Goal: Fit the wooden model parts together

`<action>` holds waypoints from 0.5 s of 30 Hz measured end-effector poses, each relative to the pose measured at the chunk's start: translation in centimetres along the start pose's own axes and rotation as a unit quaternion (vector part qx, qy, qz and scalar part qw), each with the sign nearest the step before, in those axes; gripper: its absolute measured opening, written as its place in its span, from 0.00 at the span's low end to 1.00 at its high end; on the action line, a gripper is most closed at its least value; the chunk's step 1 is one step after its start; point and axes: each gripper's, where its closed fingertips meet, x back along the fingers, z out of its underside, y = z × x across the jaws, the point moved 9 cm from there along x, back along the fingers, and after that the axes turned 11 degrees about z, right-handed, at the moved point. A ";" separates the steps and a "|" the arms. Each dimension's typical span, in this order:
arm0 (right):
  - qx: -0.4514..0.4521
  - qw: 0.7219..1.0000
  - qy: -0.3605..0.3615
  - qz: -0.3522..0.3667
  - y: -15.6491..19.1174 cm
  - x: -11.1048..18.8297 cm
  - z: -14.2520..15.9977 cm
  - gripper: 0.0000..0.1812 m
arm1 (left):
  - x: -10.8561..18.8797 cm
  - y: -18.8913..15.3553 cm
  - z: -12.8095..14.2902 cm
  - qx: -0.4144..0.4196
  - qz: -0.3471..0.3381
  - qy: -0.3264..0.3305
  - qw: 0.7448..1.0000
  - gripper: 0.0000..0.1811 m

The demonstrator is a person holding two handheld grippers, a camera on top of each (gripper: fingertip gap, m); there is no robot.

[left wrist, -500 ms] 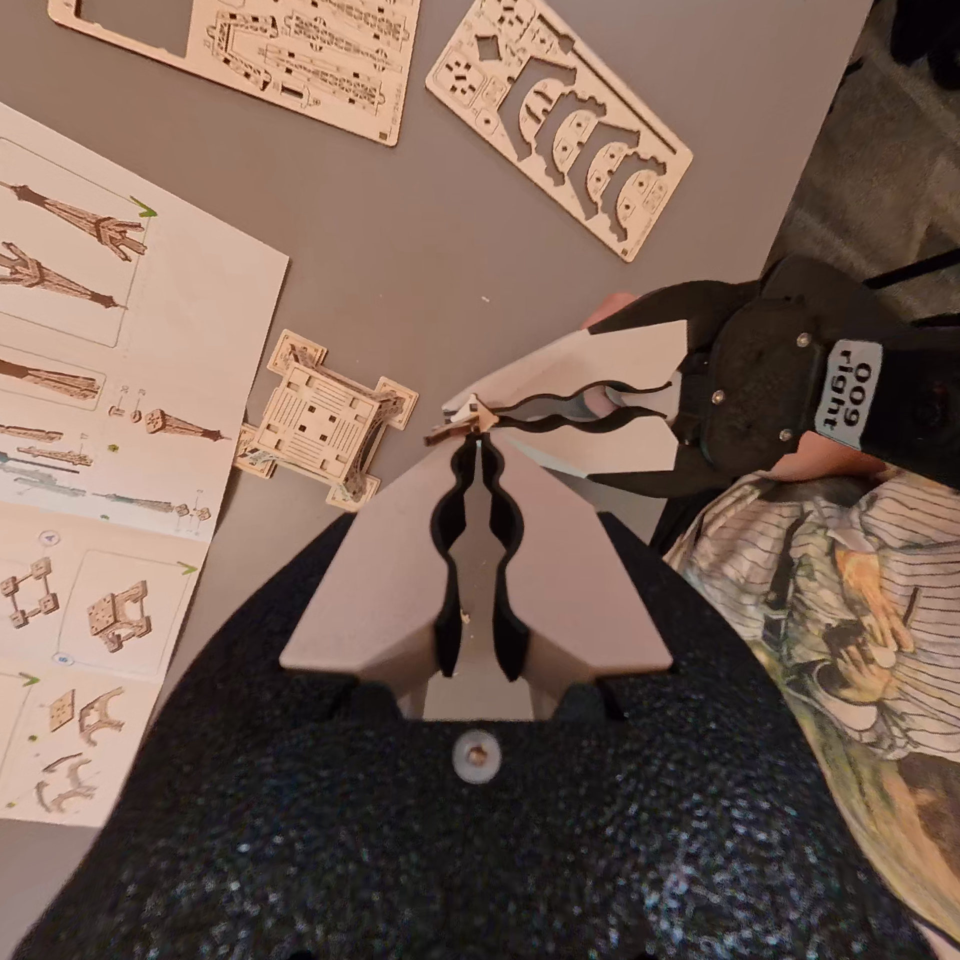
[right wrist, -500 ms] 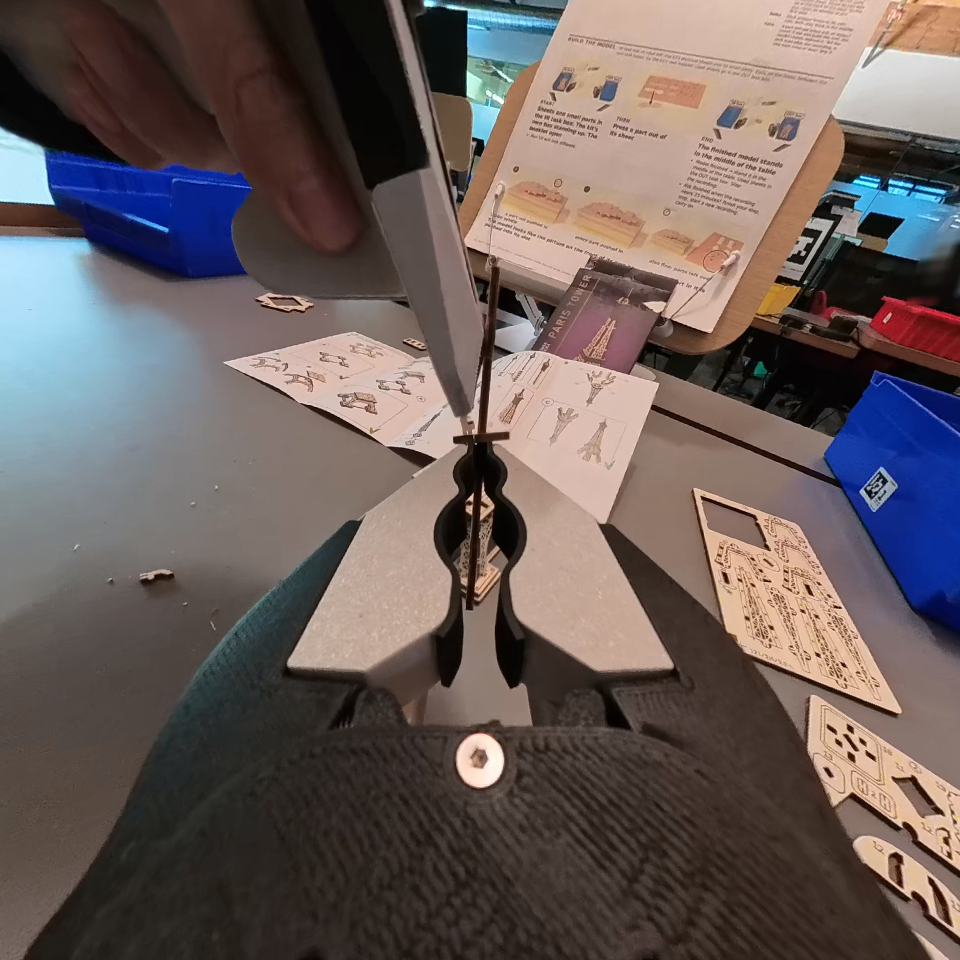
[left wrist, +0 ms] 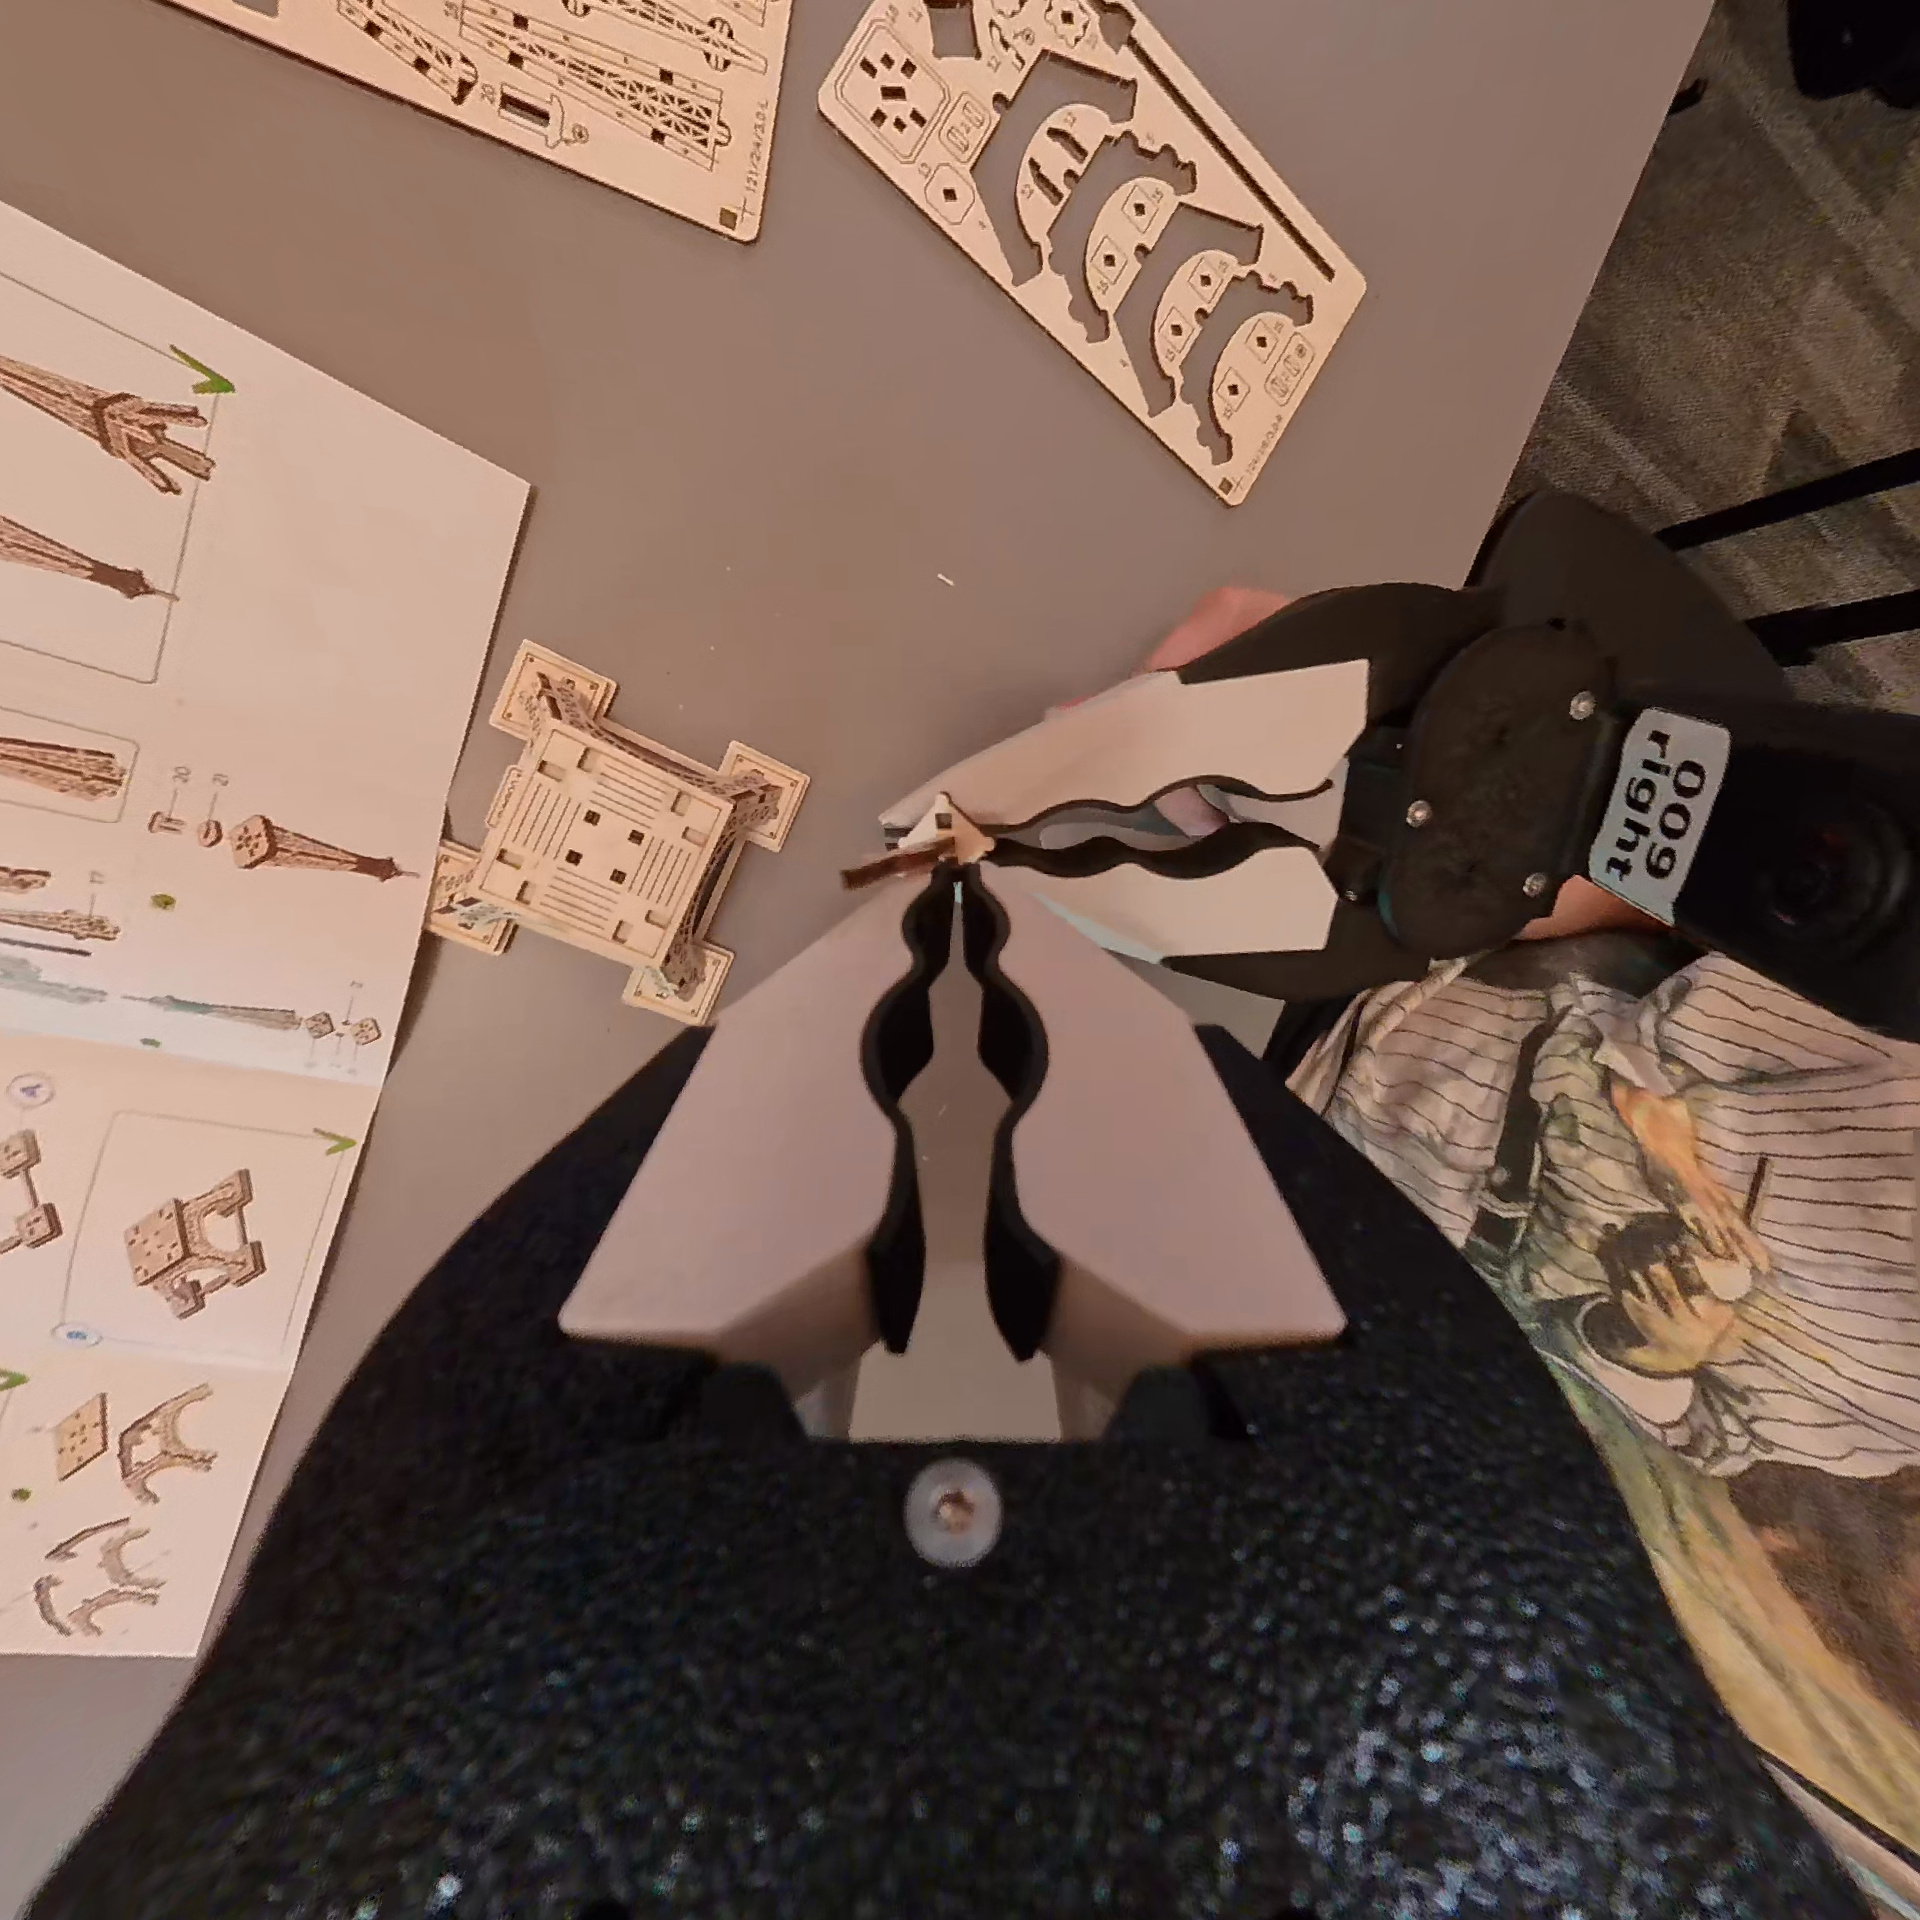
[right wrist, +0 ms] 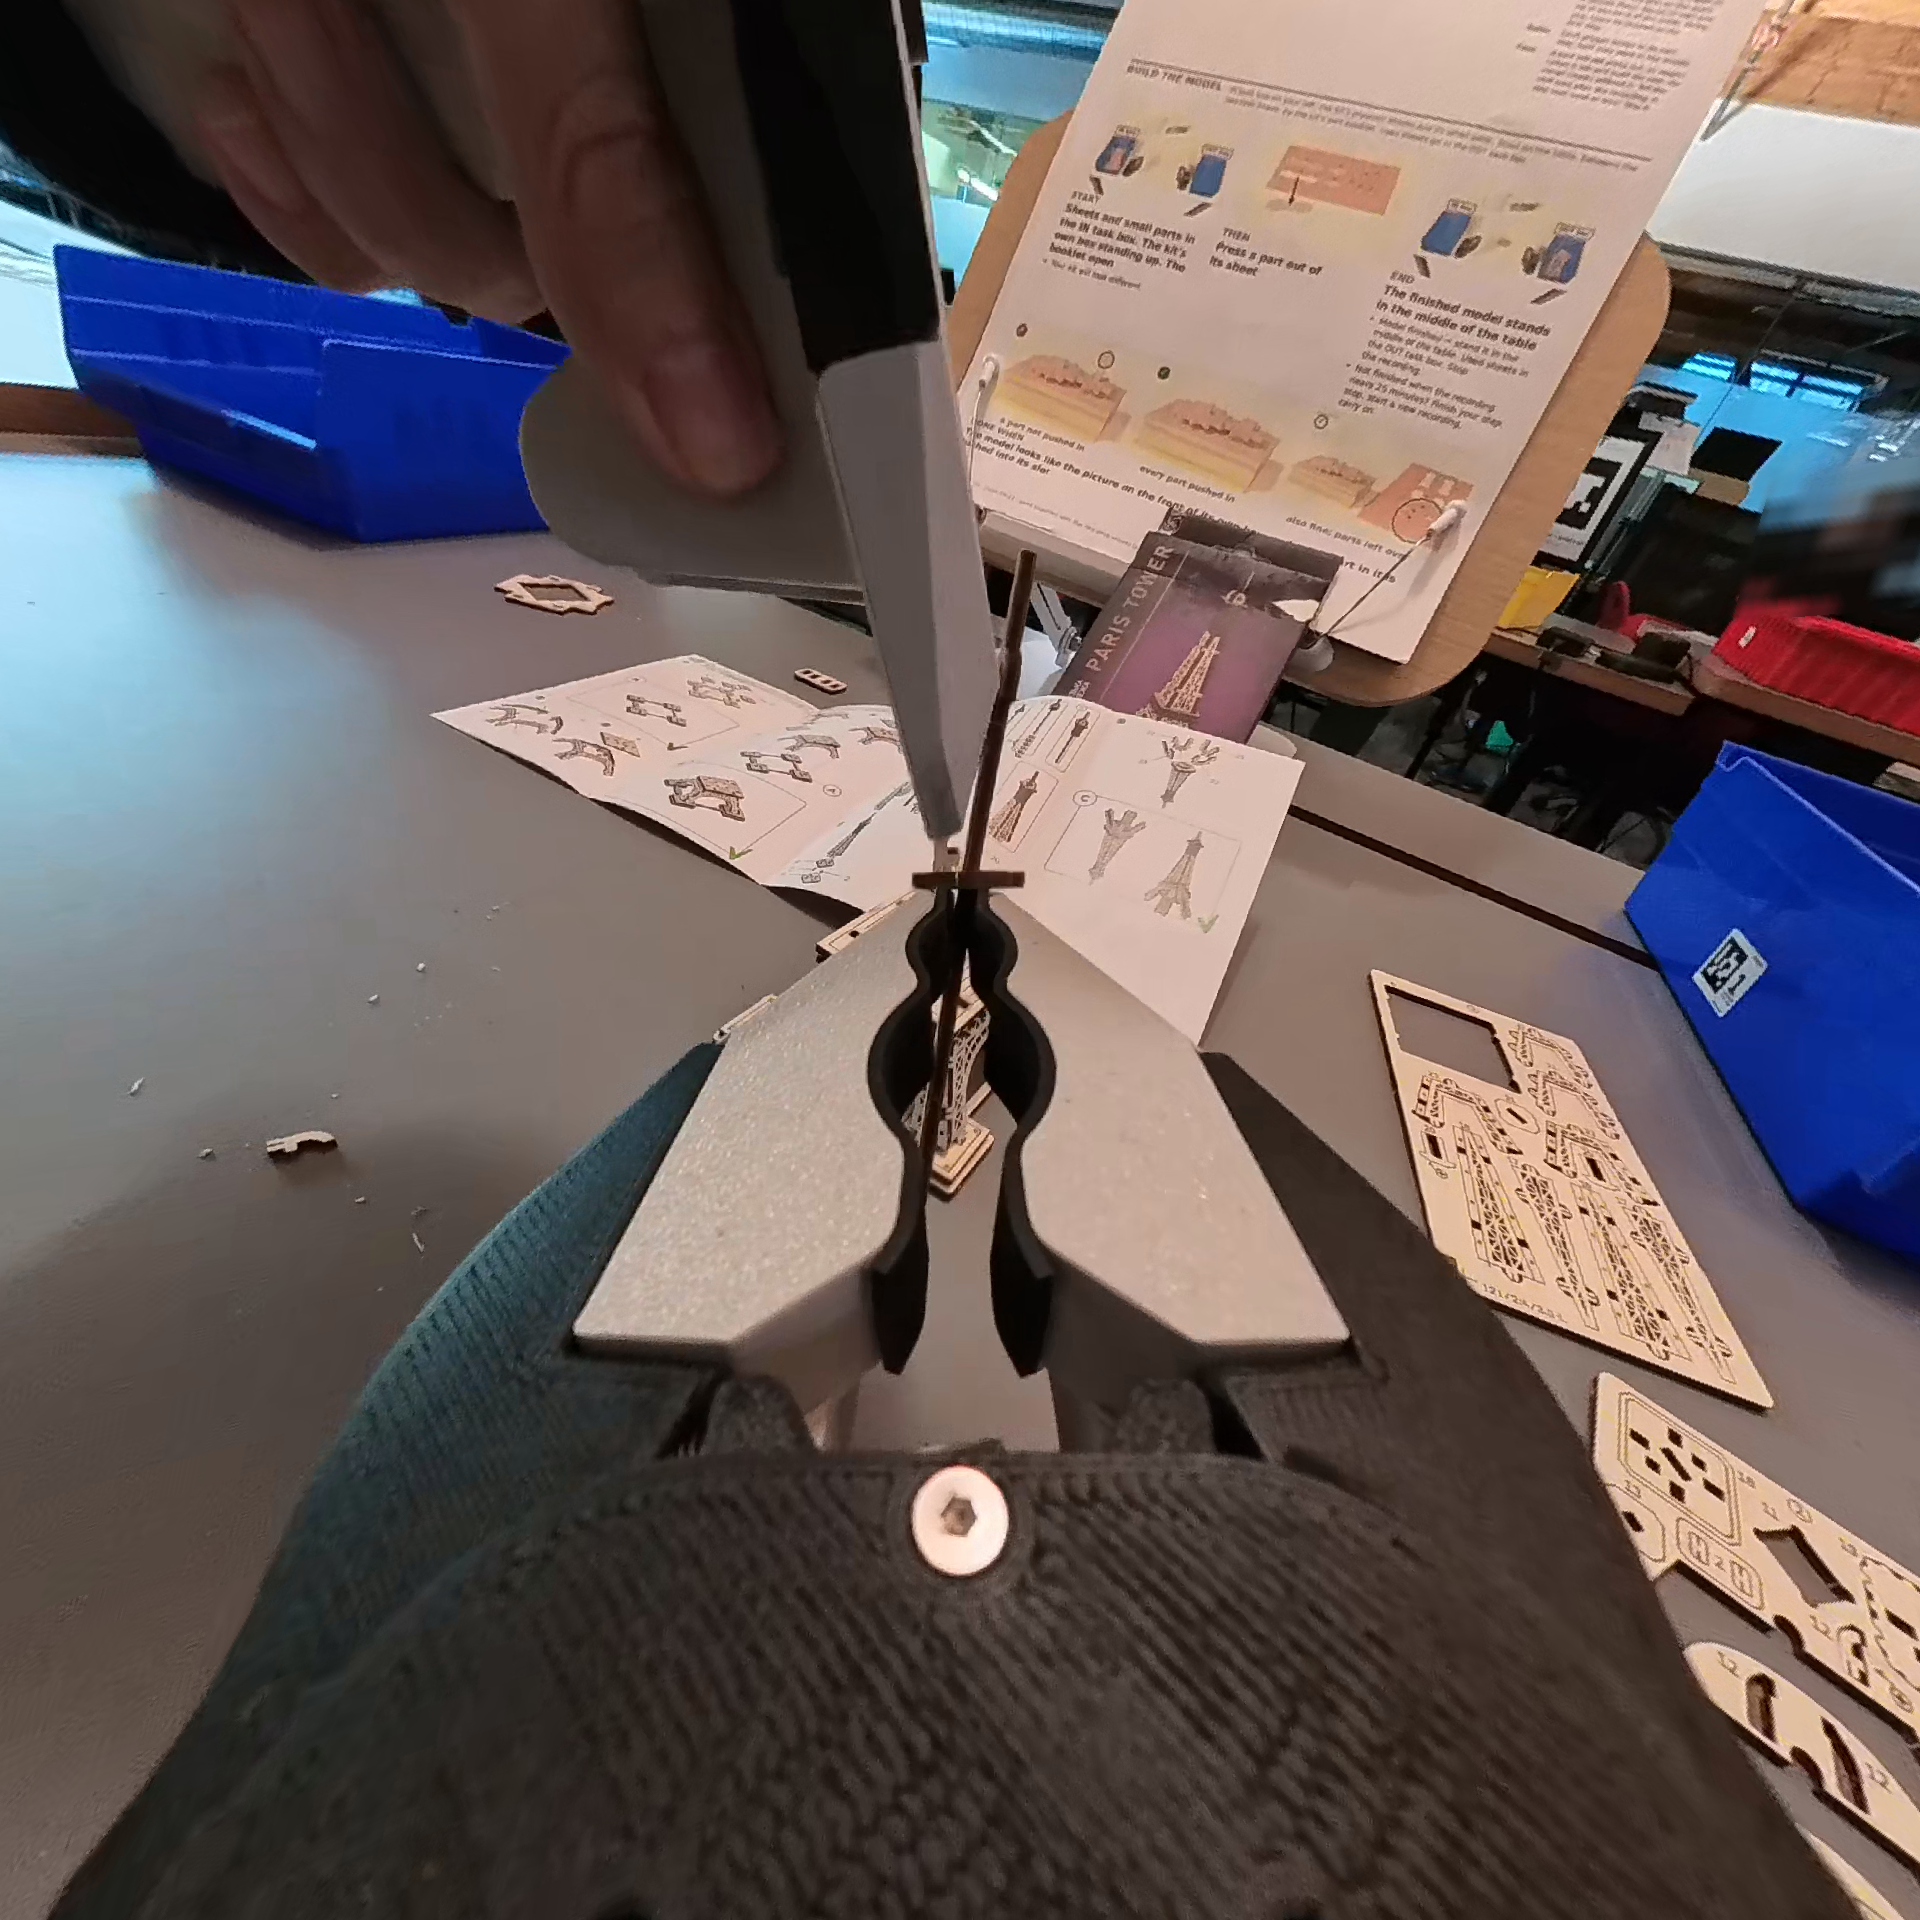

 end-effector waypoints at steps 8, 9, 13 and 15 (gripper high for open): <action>0.000 1.000 0.002 -0.003 0.0 0.0 0.0 0.00 | 0.0 0.1 0.2 0.001 0.001 -0.004 1.000 0.00; 0.003 1.000 0.005 -0.004 0.1 -0.1 0.1 0.00 | -0.1 0.1 0.3 0.001 -0.002 -0.004 1.000 0.00; 0.009 1.000 0.010 -0.005 0.2 -0.2 0.1 0.00 | -0.1 0.0 0.8 -0.006 -0.019 -0.012 1.000 0.00; 0.006 1.000 0.006 -0.001 0.1 -0.3 0.1 0.00 | 0.0 -0.1 0.9 -0.018 -0.018 -0.033 0.999 0.00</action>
